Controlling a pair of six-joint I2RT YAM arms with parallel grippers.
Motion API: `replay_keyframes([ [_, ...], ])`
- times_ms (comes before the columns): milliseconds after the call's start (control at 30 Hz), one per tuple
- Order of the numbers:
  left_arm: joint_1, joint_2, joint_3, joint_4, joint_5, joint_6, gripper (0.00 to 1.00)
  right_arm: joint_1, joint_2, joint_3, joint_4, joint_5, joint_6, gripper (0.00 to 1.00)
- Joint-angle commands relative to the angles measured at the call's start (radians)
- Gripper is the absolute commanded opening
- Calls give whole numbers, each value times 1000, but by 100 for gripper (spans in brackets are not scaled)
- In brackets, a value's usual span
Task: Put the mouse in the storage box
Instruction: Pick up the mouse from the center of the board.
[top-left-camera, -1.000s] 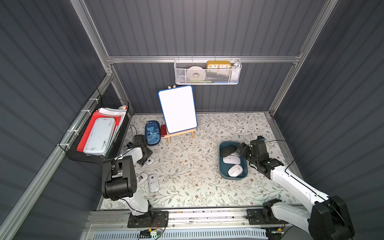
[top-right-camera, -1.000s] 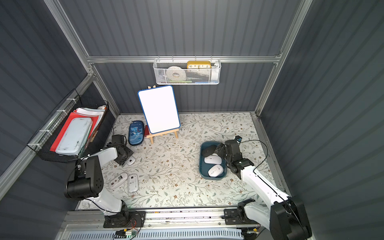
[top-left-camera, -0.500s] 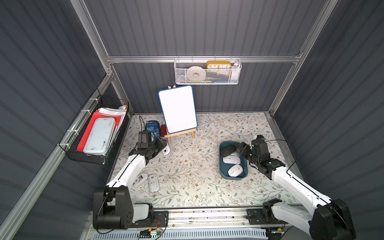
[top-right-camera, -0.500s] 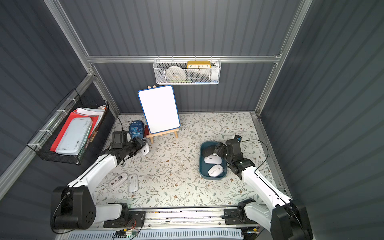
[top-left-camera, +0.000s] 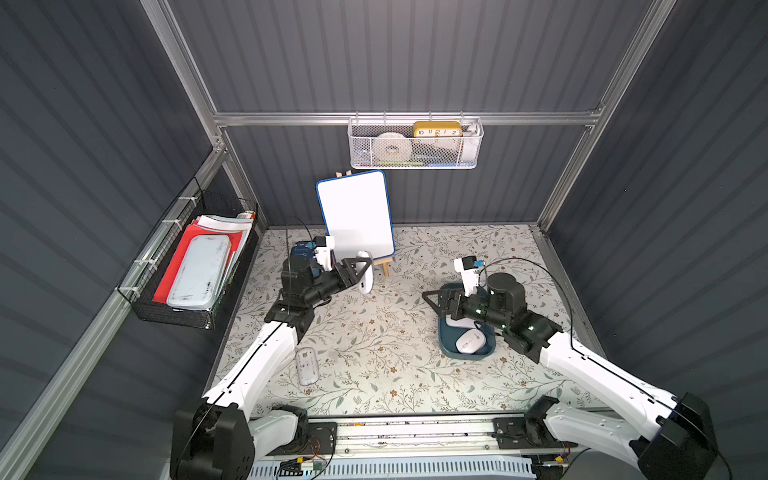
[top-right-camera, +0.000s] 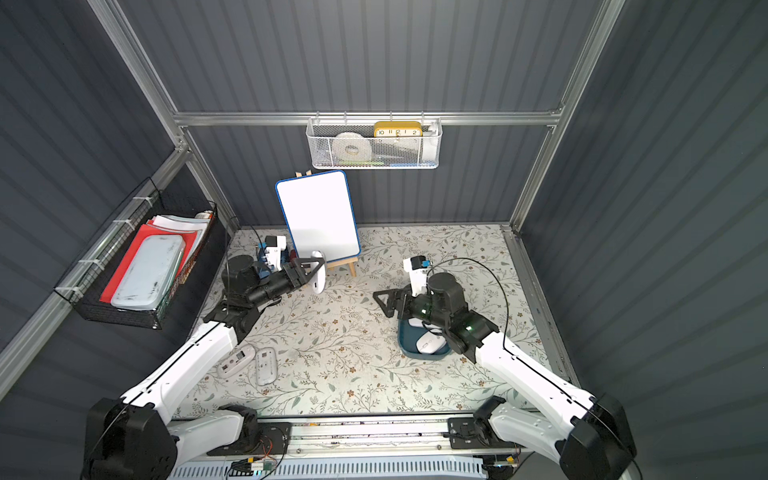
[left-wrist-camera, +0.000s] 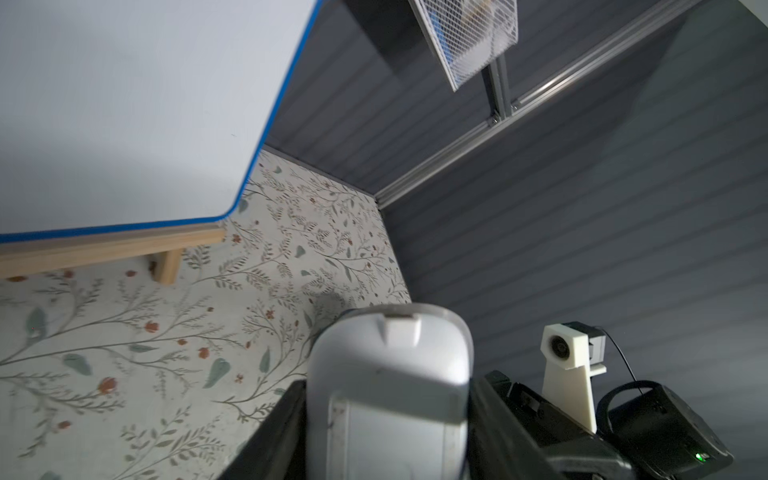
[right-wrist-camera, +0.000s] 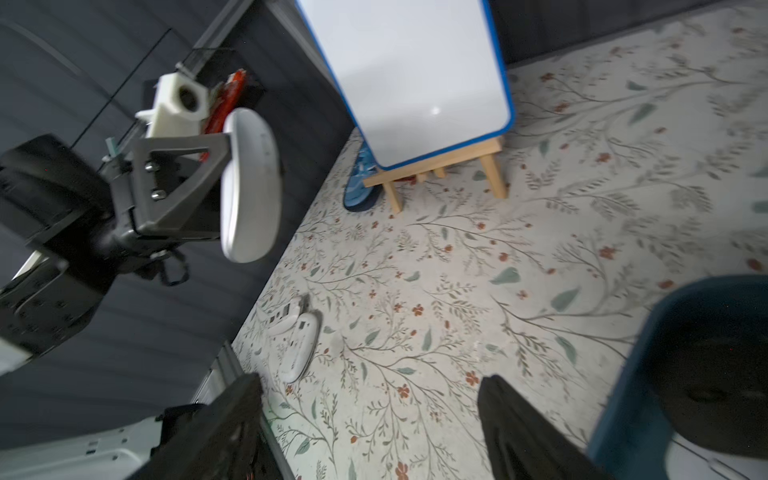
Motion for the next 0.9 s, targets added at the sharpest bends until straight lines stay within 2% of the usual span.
replay_keyframes([
  [0, -68, 32, 49, 99, 20, -29, 54, 44, 23, 21, 96, -3, -90, 88],
  [233, -173, 101, 92, 135, -56, -60, 55, 134, 90, 77, 122, 63, -133, 93],
  [333, -208, 132, 116, 133, -94, -73, 56, 165, 127, 120, 101, 161, -118, 94],
  [400, -223, 154, 131, 120, -113, -76, 56, 174, 172, 151, 78, 182, -110, 93],
  [633, -257, 189, 160, 106, -129, -76, 56, 183, 247, 208, 31, 367, -76, 74],
  [733, -261, 193, 161, 100, -131, -76, 57, 183, 273, 241, 8, 388, -95, 65],
  [800, -267, 193, 160, 99, -131, -74, 57, 183, 287, 258, 0, 407, -97, 62],
  [867, -272, 193, 158, 97, -133, -76, 58, 183, 301, 280, -19, 435, -97, 54],
])
